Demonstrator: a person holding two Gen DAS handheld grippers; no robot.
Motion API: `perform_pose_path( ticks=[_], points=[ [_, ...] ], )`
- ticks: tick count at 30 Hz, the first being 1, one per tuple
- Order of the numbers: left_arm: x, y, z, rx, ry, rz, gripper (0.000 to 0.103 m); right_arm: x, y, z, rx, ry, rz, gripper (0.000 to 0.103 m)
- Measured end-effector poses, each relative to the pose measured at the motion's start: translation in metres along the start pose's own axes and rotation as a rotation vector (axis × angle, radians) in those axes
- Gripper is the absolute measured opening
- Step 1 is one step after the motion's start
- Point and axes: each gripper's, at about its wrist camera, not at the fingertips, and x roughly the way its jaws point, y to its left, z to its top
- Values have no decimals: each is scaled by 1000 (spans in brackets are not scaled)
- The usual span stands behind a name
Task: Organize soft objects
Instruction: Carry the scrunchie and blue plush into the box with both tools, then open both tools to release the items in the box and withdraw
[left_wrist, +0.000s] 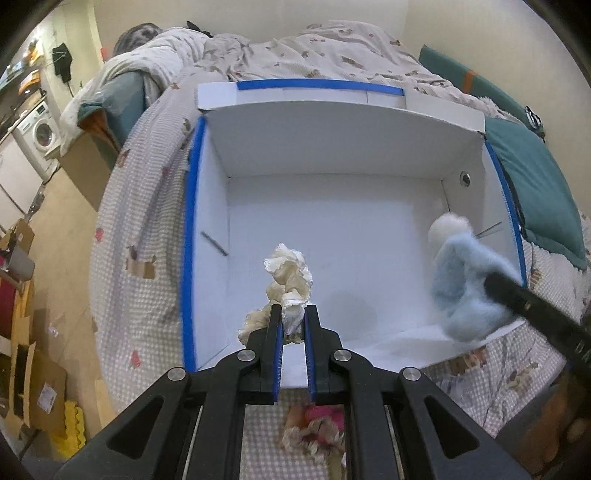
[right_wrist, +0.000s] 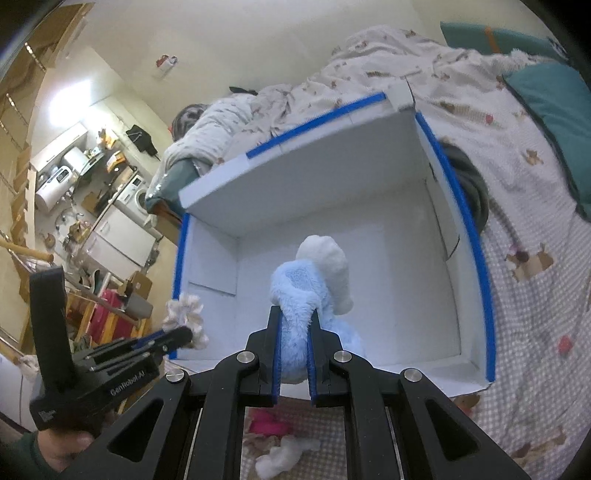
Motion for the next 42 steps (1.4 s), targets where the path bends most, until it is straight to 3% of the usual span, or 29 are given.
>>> perform_pose_path(
  ticks=[6, 12, 23, 31, 34, 38, 42],
  points=[
    [31, -10, -8, 37, -15, -7, 10, 17, -12, -16, 21, 62, -34, 13],
    [38, -17, -11, 78, -30, -20, 10, 25, -13, -17, -8, 69, -75, 13],
    [43, -13, -16, 61, -44, 30, 10, 34, -18, -19, 17, 106, -97, 13],
    [47, -8, -17, 37, -15, 12, 15, 33, -21, -20, 13, 107, -102, 14],
    [47, -9, -16, 44, -14, 22, 25, 34, -20, -20, 16, 108, -113, 15],
    [43, -10, -16, 47, -32, 39, 65, 38, -17, -19, 14, 113, -128, 18],
    [36, -11, -17, 52, -64, 52, 66, 37, -15, -19, 10, 108, -111, 30]
  ],
)
